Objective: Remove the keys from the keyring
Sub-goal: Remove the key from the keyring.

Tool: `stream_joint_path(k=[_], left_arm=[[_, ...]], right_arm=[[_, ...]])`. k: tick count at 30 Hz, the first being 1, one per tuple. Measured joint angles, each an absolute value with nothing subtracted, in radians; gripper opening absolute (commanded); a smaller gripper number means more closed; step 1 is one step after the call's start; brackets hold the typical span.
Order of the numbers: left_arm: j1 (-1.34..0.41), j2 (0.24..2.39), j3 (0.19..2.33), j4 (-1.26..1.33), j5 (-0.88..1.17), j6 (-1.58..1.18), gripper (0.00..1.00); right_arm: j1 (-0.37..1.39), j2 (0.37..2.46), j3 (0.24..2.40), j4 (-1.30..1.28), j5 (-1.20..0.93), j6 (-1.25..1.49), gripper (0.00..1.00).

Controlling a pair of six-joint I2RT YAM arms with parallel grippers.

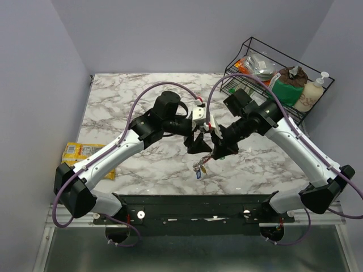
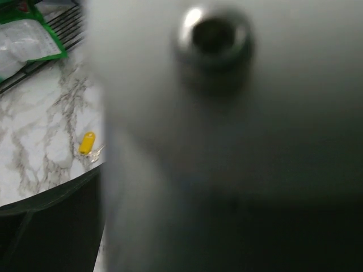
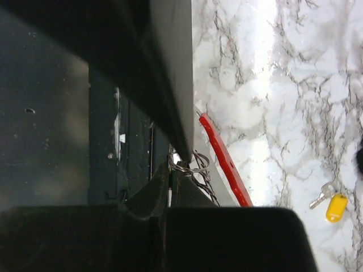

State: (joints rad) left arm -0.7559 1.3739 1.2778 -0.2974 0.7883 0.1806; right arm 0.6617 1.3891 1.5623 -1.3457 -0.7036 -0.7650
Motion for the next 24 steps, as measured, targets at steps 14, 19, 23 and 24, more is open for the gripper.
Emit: stream_joint_path(k=[14, 19, 23, 24], left_arm=[[-0.753, 1.356, 1.190, -0.294, 1.092, 0.252, 0.85], [-0.754, 1.343, 1.177, -0.295, 1.129, 0.270, 0.80], [-0.753, 1.343, 1.175, -0.293, 1.148, 0.288, 0.62], [-0.753, 1.343, 1.175, -0.289, 1.153, 0.292, 0.58]], right_arm=[[0.789, 1.416, 1.602, -1.364, -0.584, -0.768, 0.01], [0.813, 1.416, 1.604, -1.364, -0.584, -0.768, 0.01], [0.825, 1.425, 1.622, -1.380, -0.588, -0.771, 0.01], [0.827, 1.427, 1.630, -1.389, -0.588, -0.773, 0.01]])
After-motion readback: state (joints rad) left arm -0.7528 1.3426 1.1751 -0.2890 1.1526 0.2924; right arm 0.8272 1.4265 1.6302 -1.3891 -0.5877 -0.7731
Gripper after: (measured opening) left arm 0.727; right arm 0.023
